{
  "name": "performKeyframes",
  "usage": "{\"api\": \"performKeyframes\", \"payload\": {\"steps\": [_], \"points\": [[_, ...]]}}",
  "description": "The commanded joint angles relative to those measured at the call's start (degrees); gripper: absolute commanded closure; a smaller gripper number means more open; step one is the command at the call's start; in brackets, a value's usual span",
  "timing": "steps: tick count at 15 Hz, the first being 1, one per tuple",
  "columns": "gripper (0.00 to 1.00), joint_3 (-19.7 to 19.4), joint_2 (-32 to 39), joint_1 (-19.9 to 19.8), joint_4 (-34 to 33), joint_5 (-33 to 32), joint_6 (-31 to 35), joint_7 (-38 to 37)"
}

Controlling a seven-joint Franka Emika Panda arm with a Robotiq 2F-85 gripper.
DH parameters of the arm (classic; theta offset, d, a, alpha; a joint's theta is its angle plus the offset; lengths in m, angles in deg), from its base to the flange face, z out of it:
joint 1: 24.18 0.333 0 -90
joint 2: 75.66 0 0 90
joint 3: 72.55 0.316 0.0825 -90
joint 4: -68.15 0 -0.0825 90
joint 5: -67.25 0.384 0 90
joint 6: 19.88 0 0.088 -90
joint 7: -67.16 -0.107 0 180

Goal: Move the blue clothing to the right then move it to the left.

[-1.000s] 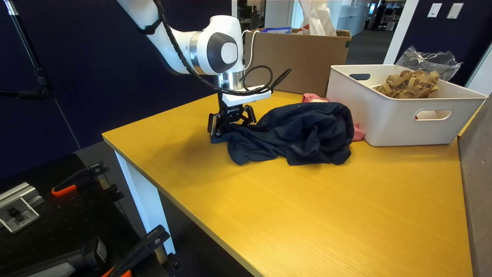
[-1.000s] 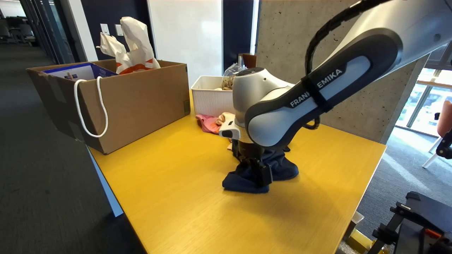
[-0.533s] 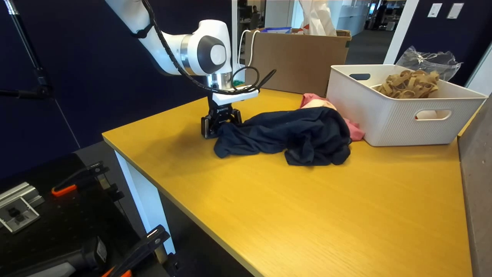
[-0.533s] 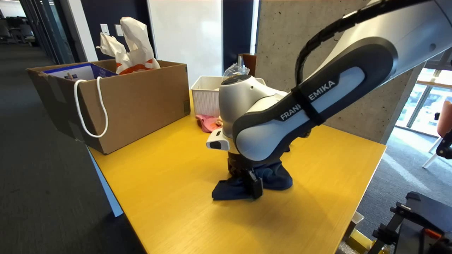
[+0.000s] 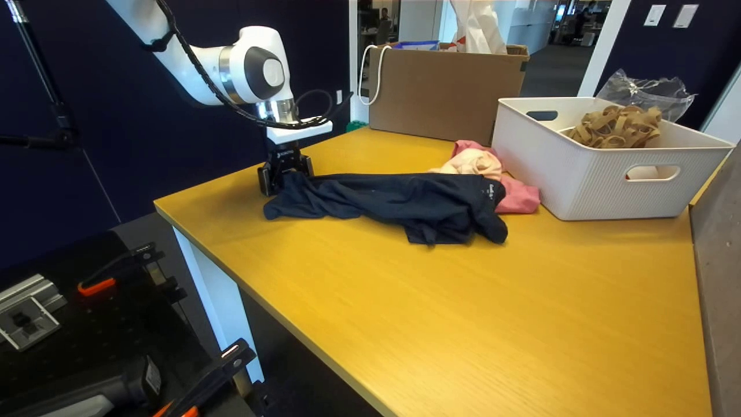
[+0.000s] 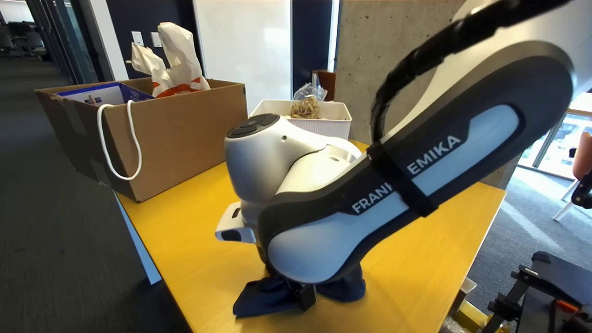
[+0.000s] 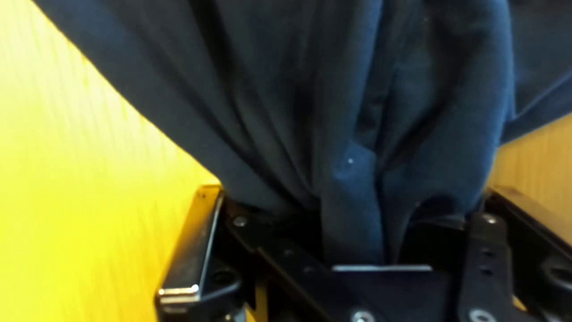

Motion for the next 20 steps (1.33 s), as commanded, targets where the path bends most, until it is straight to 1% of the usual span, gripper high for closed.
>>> {"api": "performKeyframes", "payload": {"steps": [1,5,6,7,8,9,10,11,14,16,17,18,20], "points": [[1.00,1.23,2.59,3.23,0.32,-1.32,-0.62,-2.77],[1.00,2.25,2.62,5.66,-0.41,-1.91,-1.15,-4.73],[0.83,1.92,2.60,6.16,-0.67,-1.95,-1.25,-5.98],[0.73,1.62,1.97,6.31,-0.34,-1.89,-1.37,-7.36],[0.67,1.34,0.45,6.38,1.17,-1.95,-1.84,-8.85],[0.60,1.28,-2.09,6.28,4.10,-1.70,-1.71,-11.17],[0.54,1.31,-3.74,6.17,6.27,-1.77,-0.83,-13.29],[0.45,1.81,-6.47,5.90,10.30,-1.57,0.62,-15.66],[0.24,2.35,-12.29,6.56,18.95,-2.59,4.84,-23.40],[0.09,1.34,-17.36,7.61,24.70,-5.60,8.75,-29.22],[0.03,1.31,-20.29,7.12,27.22,-6.50,9.82,-31.52],[0.00,0.93,-22.40,6.85,28.72,-7.04,10.91,-34.08],[0.00,0.32,-26.57,5.29,30.59,-6.88,10.33,-36.87]]}}
